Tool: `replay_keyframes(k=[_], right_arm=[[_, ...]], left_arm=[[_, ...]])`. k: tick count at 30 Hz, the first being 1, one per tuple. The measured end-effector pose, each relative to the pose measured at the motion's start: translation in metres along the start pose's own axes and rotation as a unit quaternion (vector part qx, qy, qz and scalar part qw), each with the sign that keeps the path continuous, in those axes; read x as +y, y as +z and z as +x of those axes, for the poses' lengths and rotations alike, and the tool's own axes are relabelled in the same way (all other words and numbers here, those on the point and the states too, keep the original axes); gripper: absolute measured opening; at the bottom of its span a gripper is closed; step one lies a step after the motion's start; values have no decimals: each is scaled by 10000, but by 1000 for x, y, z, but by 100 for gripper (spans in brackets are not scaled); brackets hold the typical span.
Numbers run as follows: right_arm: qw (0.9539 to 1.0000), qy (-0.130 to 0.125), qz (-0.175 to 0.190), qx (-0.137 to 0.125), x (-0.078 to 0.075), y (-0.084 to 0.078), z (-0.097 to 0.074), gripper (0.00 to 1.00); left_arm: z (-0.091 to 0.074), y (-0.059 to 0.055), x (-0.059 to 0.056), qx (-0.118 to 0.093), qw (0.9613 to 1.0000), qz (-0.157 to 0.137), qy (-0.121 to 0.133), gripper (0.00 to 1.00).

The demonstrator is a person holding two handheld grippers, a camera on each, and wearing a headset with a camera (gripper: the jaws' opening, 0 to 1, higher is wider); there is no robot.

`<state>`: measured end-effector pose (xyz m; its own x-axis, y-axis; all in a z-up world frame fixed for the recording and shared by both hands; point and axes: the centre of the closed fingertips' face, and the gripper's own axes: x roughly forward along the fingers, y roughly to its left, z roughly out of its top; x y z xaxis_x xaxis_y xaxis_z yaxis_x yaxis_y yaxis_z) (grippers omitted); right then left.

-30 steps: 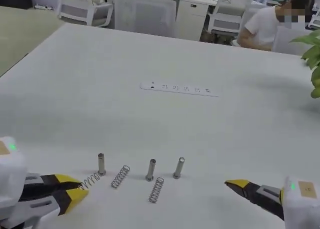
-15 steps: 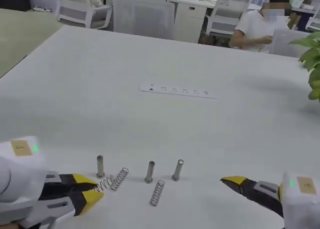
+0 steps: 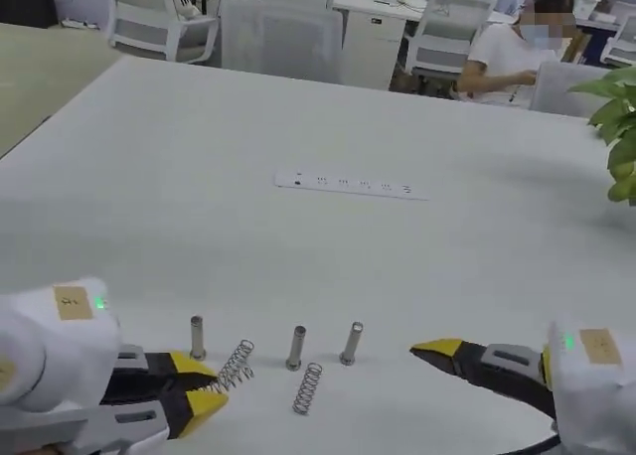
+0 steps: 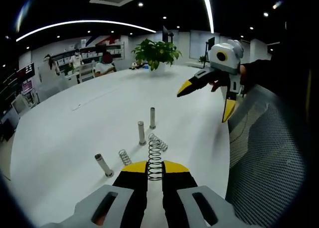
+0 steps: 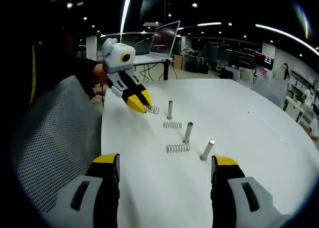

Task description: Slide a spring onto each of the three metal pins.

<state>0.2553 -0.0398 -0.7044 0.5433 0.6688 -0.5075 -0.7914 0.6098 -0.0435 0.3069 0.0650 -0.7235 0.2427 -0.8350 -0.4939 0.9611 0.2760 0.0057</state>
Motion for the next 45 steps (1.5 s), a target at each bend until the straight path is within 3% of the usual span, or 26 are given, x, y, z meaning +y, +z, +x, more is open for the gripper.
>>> replay_keyframes(k=[6, 10, 15, 25, 33, 45], right_arm=[[9994, 240, 10, -253, 9, 25, 6, 64], [9987, 391, 67, -322, 13, 31, 9, 56], [9972, 610, 203, -385, 20, 36, 14, 43], [9942, 898, 393, -439, 31, 37, 22, 30], [9931, 1060, 333, -376, 41, 35, 27, 21], [9917, 1233, 249, -256, 51, 31, 30, 16]], left_arm=[[1, 3, -8, -66, 9996, 160, -204, 3], [2, 5, -14, -96, 9991, 266, -326, 3], [4, 8, -31, -93, 9966, 540, -609, 3], [7, 18, -55, -204, 9917, 786, -995, 3], [6, 27, -64, -336, 9888, 925, -1121, 3], [3, 37, -76, -509, 9851, 1042, -1267, 3]])
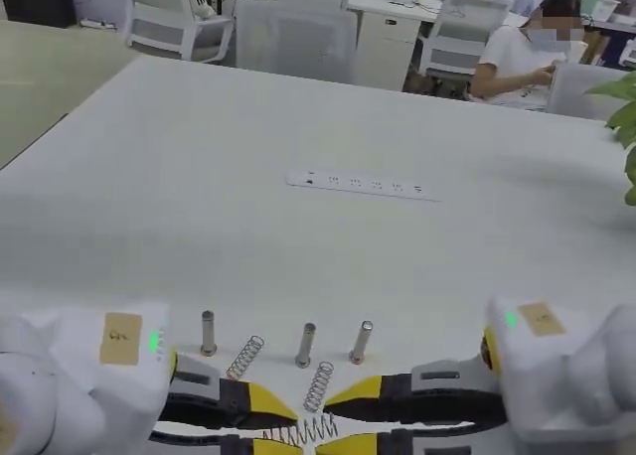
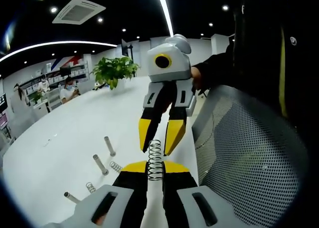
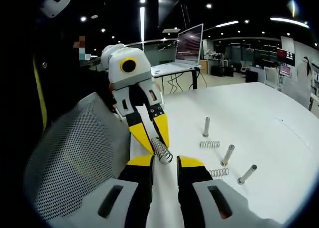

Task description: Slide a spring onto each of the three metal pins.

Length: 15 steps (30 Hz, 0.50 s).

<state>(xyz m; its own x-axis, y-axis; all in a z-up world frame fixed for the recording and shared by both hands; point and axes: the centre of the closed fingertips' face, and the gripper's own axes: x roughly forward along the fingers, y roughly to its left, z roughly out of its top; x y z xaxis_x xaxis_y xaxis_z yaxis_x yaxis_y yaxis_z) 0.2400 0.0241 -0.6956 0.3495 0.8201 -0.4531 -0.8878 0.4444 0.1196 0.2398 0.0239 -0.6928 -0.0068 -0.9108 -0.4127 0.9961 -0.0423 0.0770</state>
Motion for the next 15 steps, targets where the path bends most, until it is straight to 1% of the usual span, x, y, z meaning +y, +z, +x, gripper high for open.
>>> replay_keyframes(k=[4, 8, 15], right_arm=[[10000, 53, -36, 31, 2, -1, 0, 11], [9999, 36, -89, 63, 3, 0, 0, 10], [9993, 62, -358, 93, 10, 13, 3, 10]], left_arm=[[1, 1, -1, -8, 10000, 28, -14, 3], [1, 0, -1, -1, 10000, 45, -16, 3], [2, -3, -2, 75, 9999, 111, -28, 2]])
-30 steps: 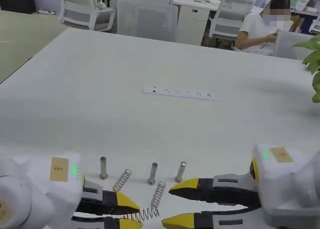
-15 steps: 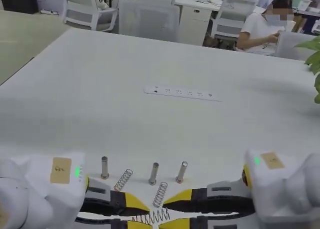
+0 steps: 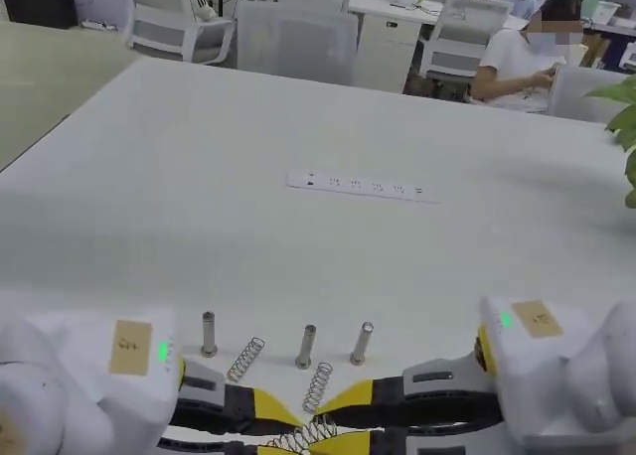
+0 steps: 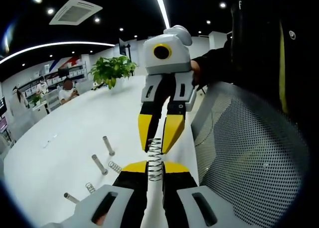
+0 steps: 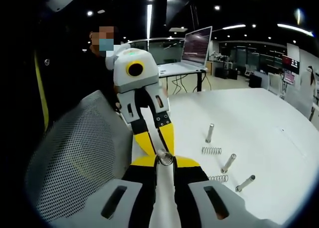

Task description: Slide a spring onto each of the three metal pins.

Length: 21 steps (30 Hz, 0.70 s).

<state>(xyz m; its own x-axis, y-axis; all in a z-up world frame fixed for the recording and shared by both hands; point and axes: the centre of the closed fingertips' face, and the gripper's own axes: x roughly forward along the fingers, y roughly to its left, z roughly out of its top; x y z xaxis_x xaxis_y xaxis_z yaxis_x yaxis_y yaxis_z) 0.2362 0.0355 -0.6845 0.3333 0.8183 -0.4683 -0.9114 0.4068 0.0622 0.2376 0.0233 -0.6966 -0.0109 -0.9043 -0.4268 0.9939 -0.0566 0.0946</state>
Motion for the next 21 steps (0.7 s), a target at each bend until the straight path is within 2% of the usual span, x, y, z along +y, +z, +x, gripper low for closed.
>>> replay_keyframes(k=[4, 13, 21], right_arm=[[9999, 47, -140, 1, 5, 7, 3, 9], [9977, 76, -419, 533, 8, -2, 5, 9], [9958, 161, -484, 755, 10, -8, 10, 13]], left_arm=[[0, -1, -1, 27, 10000, 18, -8, 2], [1, -6, -5, 196, 9997, 140, -73, 2], [1, -5, -5, 186, 9997, 146, -66, 2]])
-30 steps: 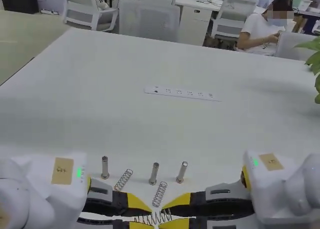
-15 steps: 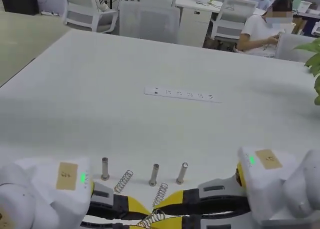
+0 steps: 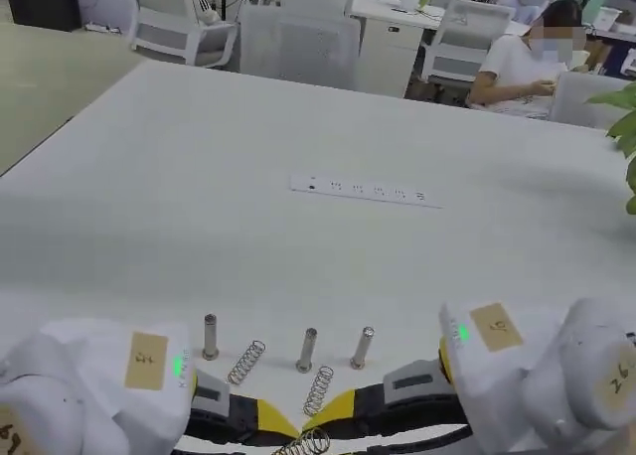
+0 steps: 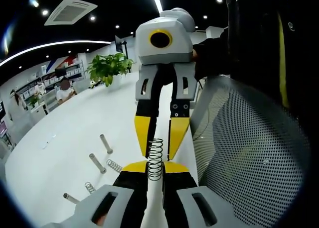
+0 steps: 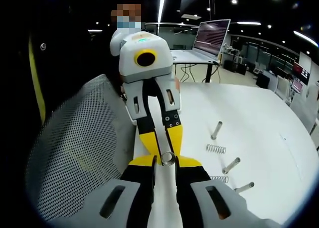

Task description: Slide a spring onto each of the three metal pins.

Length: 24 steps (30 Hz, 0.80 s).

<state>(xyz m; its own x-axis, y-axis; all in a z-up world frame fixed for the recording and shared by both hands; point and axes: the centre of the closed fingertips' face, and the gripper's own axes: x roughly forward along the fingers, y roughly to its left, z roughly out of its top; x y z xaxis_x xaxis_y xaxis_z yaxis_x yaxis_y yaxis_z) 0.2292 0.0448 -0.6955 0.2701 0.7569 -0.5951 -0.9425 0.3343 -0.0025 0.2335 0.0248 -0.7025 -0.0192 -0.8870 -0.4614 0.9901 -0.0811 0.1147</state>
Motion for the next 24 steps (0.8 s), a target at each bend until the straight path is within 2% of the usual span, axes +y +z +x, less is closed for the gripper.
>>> replay_keyframes(k=[7, 16, 24], right_arm=[[9999, 80, -72, 103, 0, 0, 1, 10], [9989, 132, -268, 349, -1, -1, 3, 9], [9985, 188, -232, 463, -1, -3, 3, 9]], left_arm=[[2, -2, -3, 110, 9999, 110, -30, 2], [2, -2, -2, 120, 9998, 146, -6, 2], [2, -2, -2, 142, 9998, 162, -8, 2]])
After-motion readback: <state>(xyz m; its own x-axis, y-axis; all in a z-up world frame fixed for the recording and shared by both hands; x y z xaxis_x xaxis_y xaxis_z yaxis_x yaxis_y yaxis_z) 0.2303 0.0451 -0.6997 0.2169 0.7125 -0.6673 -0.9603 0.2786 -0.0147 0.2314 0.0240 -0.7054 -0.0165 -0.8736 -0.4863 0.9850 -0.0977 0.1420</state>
